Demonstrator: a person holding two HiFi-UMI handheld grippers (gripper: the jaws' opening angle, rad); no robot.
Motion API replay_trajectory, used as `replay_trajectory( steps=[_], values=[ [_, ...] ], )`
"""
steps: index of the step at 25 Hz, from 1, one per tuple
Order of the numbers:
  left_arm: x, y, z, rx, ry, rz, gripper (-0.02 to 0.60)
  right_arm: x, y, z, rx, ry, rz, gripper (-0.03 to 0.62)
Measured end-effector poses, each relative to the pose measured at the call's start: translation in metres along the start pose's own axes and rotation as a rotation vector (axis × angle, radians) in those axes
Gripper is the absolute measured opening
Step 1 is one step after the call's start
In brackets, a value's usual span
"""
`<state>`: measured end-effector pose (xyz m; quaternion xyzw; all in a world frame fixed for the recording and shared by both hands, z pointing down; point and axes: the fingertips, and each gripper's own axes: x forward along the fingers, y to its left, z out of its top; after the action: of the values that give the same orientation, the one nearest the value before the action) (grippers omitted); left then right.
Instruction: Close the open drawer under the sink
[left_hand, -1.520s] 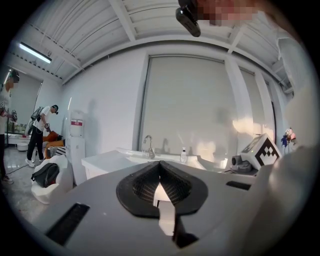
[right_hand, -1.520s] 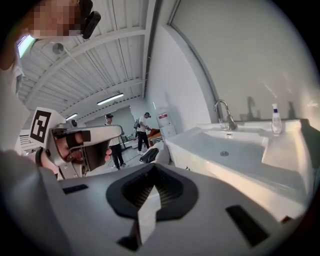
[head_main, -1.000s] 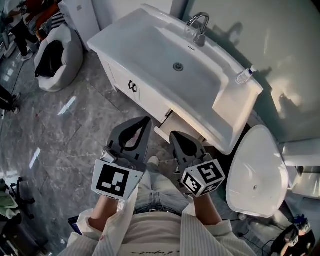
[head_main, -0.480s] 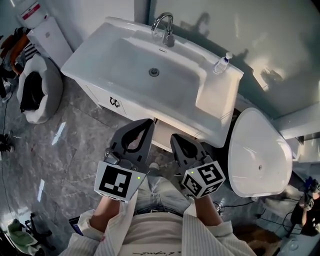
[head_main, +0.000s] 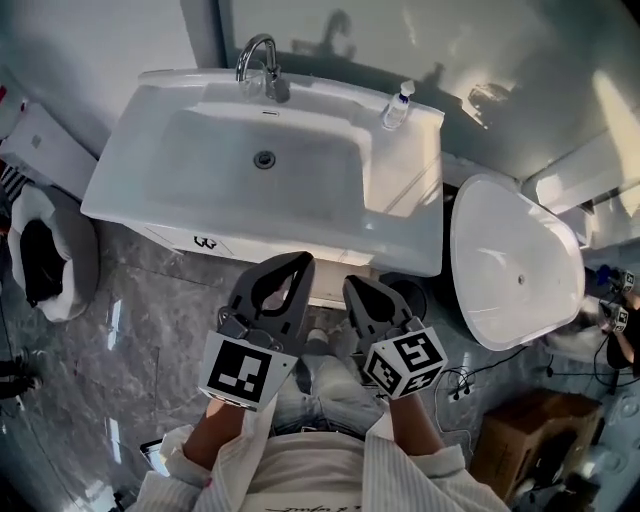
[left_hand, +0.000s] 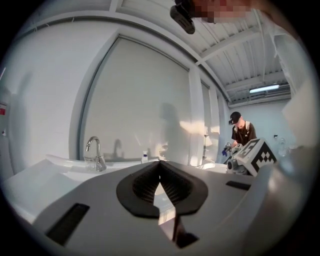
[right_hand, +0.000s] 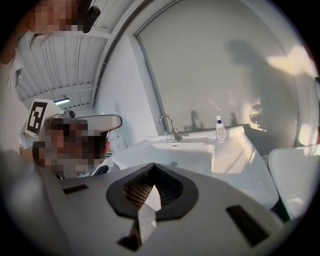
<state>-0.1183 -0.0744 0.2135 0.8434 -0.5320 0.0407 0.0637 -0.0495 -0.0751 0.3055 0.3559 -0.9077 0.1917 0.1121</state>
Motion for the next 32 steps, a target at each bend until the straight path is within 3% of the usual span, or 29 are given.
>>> replay_trajectory(
  steps=[7,13,32],
  values=[
    [0.022,-0.006,-0.014,-0.004,0.037,-0.127,0.015,-0.004,-0.016,-0.003,0.049,-0.026,-0.115,0.011],
    [0.029,-0.016,-0.032,-0.011,0.077,-0.191,0.015,-0.009,-0.028,-0.018,0.089,-0.012,-0.172,0.011],
    [0.043,-0.033,-0.144,-0.038,0.209,-0.281,0.015,-0.007,-0.046,-0.097,0.168,0.063,-0.264,0.011]
  ],
)
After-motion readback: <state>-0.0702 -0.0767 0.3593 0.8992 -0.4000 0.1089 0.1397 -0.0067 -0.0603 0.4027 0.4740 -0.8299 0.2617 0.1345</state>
